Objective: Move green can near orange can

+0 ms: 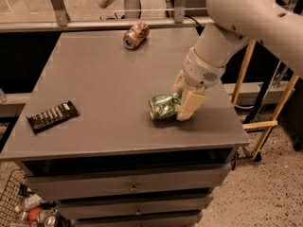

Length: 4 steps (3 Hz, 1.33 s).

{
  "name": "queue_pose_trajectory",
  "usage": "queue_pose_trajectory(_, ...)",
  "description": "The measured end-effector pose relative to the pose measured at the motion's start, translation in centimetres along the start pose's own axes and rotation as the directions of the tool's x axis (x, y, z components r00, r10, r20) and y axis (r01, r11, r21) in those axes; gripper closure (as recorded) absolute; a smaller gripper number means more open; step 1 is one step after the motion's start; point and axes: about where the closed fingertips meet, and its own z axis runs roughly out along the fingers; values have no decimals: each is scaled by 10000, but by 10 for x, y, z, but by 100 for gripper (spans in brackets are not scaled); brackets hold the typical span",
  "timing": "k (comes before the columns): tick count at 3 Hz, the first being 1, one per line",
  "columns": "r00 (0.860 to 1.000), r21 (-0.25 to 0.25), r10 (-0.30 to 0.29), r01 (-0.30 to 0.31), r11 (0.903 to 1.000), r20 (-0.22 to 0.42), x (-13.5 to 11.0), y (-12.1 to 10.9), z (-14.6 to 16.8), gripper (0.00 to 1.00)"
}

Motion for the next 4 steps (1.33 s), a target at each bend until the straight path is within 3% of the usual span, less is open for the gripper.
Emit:
queue_pose_trajectory(1,9954,638,961,-957,9934,-24,20,-15,-24,88)
queue_pose_trajectory(2,9615,1717,2687,-2745,9461,568,50,-41,-63,100)
queue_pose_trajectory(3,9616,1716,2687,-2745,9461,568,50,-41,-63,100)
queue_pose_trajectory(4,9522,2091,3006,-3053,9290,546,53,-69,-68,100)
